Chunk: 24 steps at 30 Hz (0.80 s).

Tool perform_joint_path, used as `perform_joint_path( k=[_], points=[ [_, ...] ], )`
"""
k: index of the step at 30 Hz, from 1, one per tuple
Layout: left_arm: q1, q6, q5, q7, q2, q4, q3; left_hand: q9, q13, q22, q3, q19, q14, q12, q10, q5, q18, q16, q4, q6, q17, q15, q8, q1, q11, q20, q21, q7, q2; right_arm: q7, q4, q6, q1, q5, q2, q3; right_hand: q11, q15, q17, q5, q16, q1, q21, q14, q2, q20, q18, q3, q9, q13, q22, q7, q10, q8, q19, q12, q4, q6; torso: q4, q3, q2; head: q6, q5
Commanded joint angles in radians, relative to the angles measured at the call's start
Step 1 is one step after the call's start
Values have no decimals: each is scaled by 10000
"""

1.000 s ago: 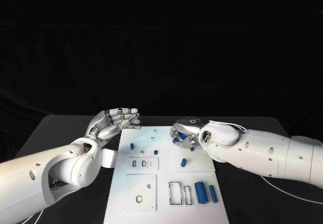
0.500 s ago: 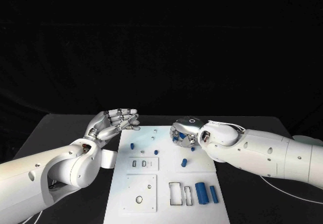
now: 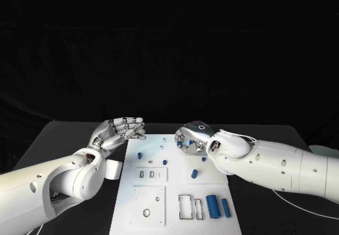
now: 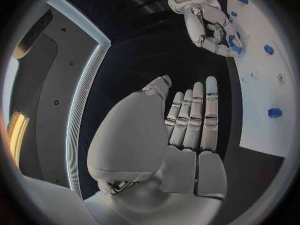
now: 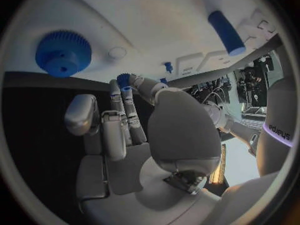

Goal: Assemble the parts on the task board

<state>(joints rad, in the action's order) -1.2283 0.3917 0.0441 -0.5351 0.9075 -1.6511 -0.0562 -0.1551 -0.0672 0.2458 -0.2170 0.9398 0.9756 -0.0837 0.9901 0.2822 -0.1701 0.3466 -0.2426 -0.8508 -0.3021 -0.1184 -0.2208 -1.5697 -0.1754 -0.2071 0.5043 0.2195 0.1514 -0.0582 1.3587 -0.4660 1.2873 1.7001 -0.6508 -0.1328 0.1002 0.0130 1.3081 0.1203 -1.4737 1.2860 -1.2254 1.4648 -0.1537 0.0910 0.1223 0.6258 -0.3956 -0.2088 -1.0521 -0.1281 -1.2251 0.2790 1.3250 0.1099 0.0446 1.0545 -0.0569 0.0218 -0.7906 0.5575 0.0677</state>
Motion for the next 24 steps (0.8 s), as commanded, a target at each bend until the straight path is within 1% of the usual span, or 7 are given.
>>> perform_joint_path(
  k=[1, 7, 10, 14, 15, 20, 24],
  points=[
    [-13, -102, 38, -5, -22, 8, 9, -8, 15, 8, -43, -40, 19, 50, -85, -48, -61, 62, 3, 79, -8, -30, 10, 39, -10, 14, 35, 42, 27, -175, -253, -1089, 16, -165, 211, 9, -449, 63, 551, -4, -63, 228, -49, 682, 197, -61, -210, 51, -30, -301, -40, 11, -455, 73, 31, 14, 93, 28, -46, 16, -38, -52, 24],
    [-13, -89, 36, 0, -39, 21, 9, -8, 16, 38, -53, -72, 10, 78, -111, -59, -57, 60, 32, 103, -28, -35, 19, 26, -16, 14, 82, 36, 27, -169, -627, -1339, 12, -278, 564, 13, -449, 62, 564, -29, -71, 222, -57, 685, 197, -61, -211, 52, -40, -307, -52, 12, -448, 74, 32, 8, 97, 20, -74, 21, -80, -84, 22],
    [-13, -82, 36, 4, -49, 28, 9, -8, 17, 51, -57, -88, 4, 91, -124, -63, -56, 57, 43, 115, -36, -37, 23, 23, -18, 13, 102, 34, 27, -152, -798, -1412, 1, -328, 760, 14, -445, 60, 575, -66, -79, 219, -56, 687, 187, -61, -209, 58, -59, -318, -52, 7, -419, 68, 20, -11, 116, -9, -67, 19, -83, -67, 16],
    [-13, -70, 36, 13, -64, 40, 10, -8, 18, 69, -61, -110, -3, 109, -145, -66, -54, 54, 57, 130, -47, -40, 29, 23, -22, 13, 129, 39, 27, -139, -948, -1455, -24, -359, 968, 14, -440, 57, 562, -75, -76, 216, -47, 685, 183, -60, -206, 63, -67, -324, -40, 2, -403, 63, 8, -22, 124, -28, -90, 22, -98, -49, 8],
    [-13, -69, 37, 16, -68, 44, 10, -8, 18, 69, -61, -110, -3, 109, -145, -66, -54, 54, 57, 130, -47, -40, 29, 23, -22, 13, 129, 39, 27, -134, -991, -1447, -34, -366, 1030, 14, -440, 57, 561, -76, -75, 216, -46, 685, 183, -59, -206, 63, -67, -324, -39, 1, -403, 62, 7, -22, 124, -29, -86, 21, -99, -50, 8],
    [-14, -65, 37, 30, -91, 61, 10, -8, 18, 78, -63, -122, -8, 117, -154, -67, -52, 53, 64, 138, -53, -42, 32, 23, -25, 12, 143, 43, 26, -75, -1162, -1332, -105, -424, 1248, 15, -429, 49, 563, -99, -79, 183, -61, 685, 163, -55, -210, 50, -83, -336, -64, -7, -386, 58, 7, -35, 123, -49, -126, 36, -118, -44, 9],
    [-14, -57, 37, 41, -104, 75, 10, -8, 19, 90, -64, -138, -13, 129, -169, -68, -51, 51, 73, 149, -61, -46, 36, 25, -30, 11, 161, 48, 27, -34, -1264, -1204, -187, -464, 1362, 14, -426, 46, 559, -106, -78, 170, -60, 684, 160, -53, -210, 45, -89, -340, -64, -8, -380, 57, 3, -39, 119, -55, -121, 34, -130, -26, -23]
  ],
)
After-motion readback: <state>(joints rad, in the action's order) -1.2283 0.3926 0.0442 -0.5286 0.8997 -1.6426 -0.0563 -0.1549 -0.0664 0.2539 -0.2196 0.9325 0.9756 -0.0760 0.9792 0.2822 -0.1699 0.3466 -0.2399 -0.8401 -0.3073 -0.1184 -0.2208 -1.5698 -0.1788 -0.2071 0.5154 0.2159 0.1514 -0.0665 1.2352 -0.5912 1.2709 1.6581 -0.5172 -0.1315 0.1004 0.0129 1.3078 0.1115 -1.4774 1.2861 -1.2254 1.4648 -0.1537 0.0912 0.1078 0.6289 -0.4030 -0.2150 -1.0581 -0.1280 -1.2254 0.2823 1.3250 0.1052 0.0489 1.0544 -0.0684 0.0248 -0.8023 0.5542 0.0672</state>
